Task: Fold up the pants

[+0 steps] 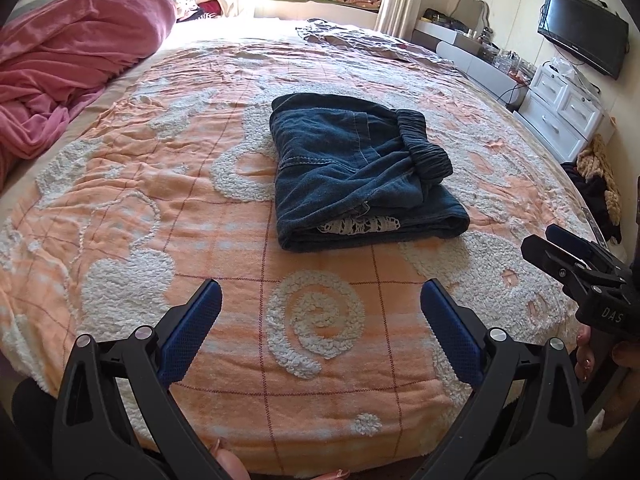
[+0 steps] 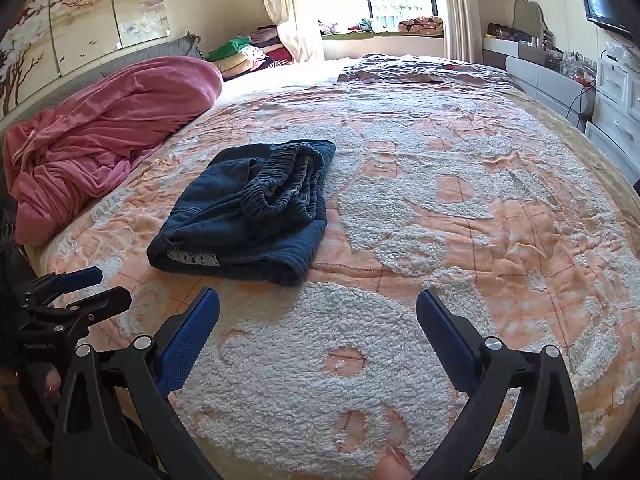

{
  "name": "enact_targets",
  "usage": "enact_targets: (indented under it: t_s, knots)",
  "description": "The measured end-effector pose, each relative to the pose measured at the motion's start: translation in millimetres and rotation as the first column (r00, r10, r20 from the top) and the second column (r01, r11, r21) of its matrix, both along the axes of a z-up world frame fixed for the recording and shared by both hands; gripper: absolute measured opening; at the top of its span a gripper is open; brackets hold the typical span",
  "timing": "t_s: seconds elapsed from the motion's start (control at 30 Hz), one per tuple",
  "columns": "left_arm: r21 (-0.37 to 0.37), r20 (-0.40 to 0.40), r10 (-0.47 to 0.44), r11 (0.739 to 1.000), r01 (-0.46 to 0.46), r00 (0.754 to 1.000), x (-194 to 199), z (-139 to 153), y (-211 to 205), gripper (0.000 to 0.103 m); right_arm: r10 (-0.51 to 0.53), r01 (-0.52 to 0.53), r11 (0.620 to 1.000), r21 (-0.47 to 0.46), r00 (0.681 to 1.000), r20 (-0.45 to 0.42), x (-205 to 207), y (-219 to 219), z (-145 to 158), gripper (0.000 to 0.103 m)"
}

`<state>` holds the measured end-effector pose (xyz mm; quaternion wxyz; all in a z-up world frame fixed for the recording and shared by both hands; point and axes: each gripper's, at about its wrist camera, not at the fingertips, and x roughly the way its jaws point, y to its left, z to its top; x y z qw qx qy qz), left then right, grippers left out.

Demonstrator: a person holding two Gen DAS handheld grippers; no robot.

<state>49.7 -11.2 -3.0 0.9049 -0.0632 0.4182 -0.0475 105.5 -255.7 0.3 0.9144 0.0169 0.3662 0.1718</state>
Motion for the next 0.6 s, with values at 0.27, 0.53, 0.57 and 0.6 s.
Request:
enact_targets:
  t_s: [0.27, 0.53, 0.57, 0.6]
  knots:
    - [0.000, -0.003, -0.005, 1.000, 0.005, 1.000, 0.1, 0.3, 0.0, 0.094, 0.000, 0.000, 1.000, -0.007, 1.000, 0.000, -0.4, 0.2, 0.1, 0.098]
    - [0.001, -0.008, 0.003, 1.000, -0.003, 1.000, -1.2, 1.3, 0.5, 0.094, 0.002, -0.002, 1.000, -0.006, 1.000, -0.003, 0.0, 0.5, -0.6, 0.098]
    - [0.004, -0.009, 0.005, 1.000, -0.005, 1.000, -1.3, 1.1, 0.5, 0.094, 0.000, 0.000, 1.000, -0.008, 1.000, -0.003, 0.2, 0.5, -0.7, 0.098]
    - [0.005, -0.011, 0.004, 1.000, -0.004, 1.000, -1.2, 0.5, 0.3, 0.094, -0.002, 0.002, 1.000, -0.010, 1.000, -0.003, -0.2, 0.7, -1.0, 0.098]
